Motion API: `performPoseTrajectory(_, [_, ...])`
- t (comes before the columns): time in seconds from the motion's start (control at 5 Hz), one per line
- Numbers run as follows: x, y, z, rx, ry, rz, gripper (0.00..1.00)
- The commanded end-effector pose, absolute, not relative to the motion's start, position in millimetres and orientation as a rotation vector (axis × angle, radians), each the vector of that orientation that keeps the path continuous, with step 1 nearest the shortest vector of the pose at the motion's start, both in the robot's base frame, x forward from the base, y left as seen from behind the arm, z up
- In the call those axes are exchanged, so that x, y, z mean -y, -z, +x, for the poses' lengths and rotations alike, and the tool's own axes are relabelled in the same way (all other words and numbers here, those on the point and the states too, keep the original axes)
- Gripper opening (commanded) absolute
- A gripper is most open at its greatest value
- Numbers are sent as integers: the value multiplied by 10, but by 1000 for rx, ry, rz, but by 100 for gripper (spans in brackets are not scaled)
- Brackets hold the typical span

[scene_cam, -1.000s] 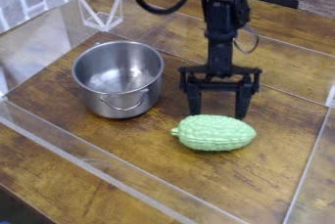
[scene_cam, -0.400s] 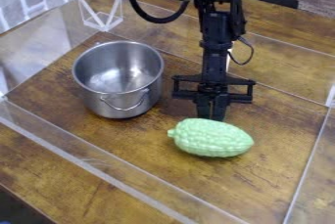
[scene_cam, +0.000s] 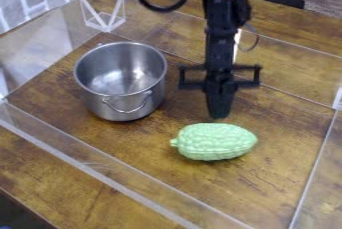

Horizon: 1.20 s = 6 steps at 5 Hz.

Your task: Remove the green object from the silver pot and put it on the table

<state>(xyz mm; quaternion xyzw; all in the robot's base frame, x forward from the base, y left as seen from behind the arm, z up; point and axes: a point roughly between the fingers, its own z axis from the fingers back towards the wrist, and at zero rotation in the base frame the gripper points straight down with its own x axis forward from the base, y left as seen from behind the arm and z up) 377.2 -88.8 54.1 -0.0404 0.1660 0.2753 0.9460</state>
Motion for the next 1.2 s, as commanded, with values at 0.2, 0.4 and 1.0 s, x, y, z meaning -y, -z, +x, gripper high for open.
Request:
performPoseTrajectory(0.2, [963, -701, 3783, -232, -501, -112, 100])
performPoseTrajectory(0.4, [917, -665, 3767, -236, -483, -103, 0])
performPoseTrajectory(1.0, [835, -899, 3787, -240, -431, -69, 0])
